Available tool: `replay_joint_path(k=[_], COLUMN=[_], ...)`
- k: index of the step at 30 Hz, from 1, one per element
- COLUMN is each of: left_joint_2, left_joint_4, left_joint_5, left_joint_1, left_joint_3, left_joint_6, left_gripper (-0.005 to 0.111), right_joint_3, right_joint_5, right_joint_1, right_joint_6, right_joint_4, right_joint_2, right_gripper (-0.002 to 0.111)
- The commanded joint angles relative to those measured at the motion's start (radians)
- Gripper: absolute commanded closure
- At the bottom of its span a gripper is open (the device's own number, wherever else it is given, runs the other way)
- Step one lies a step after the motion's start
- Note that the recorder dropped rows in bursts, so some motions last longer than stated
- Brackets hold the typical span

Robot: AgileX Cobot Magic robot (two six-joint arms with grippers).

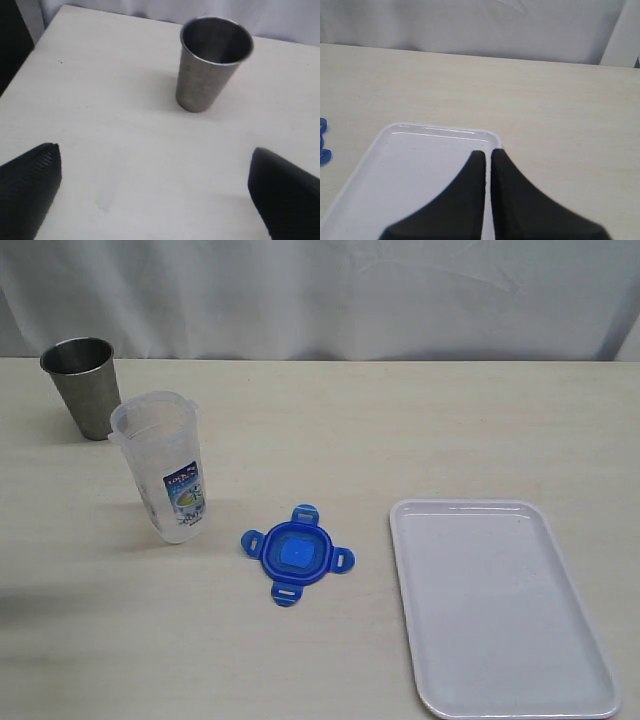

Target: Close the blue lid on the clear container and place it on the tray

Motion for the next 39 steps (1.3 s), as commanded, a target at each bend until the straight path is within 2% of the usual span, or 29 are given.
replay_joint_path(k=[1, 10, 16, 19, 22, 24, 26, 30, 39], left_joint_2=[-0.012, -0.008, -0.008, -0.006, -0.006, -0.006, -0.006, 0.003, 0.190], left_joint_4=[-0.012, -0.068, -0.120, -0.141, -0.141, -0.143, -0.150, -0.192, -0.241], left_joint_5=[0.049, 0.214, 0.226, 0.230, 0.209, 0.186, 0.169, 0.176, 0.160], left_joint_1=[-0.123, -0.373, -0.502, -0.558, -0.611, -0.653, -0.690, -0.729, -0.729], left_joint_3=[0.003, 0.003, 0.003, 0.003, 0.003, 0.003, 0.003, 0.003, 0.003], left_joint_6=[-0.001, -0.001, -0.005, -0.005, 0.014, 0.021, 0.021, 0.021, 0.039], left_gripper=[0.002, 0.002, 0.003, 0.015, 0.035, 0.044, 0.045, 0.045, 0.045], right_joint_3=[0.002, 0.002, 0.002, 0.002, 0.002, 0.002, 0.002, 0.002, 0.002], right_joint_5=[-0.001, -0.001, -0.001, -0.001, -0.001, -0.001, -0.001, -0.001, -0.001], right_joint_1=[0.001, 0.001, 0.001, 0.001, 0.001, 0.001, 0.001, 0.001, 0.001], right_joint_6=[-0.003, -0.003, -0.003, -0.003, -0.003, -0.003, -0.003, -0.003, -0.003], right_joint_4=[-0.003, -0.003, -0.003, -0.003, -0.003, -0.003, -0.003, -0.003, -0.003], right_joint_2=[-0.005, -0.005, -0.005, -0.005, -0.005, -0.005, -0.005, -0.005, -0.005], right_gripper=[0.104, 0.104, 0.104, 0.104, 0.104, 0.104, 0.104, 0.104, 0.104])
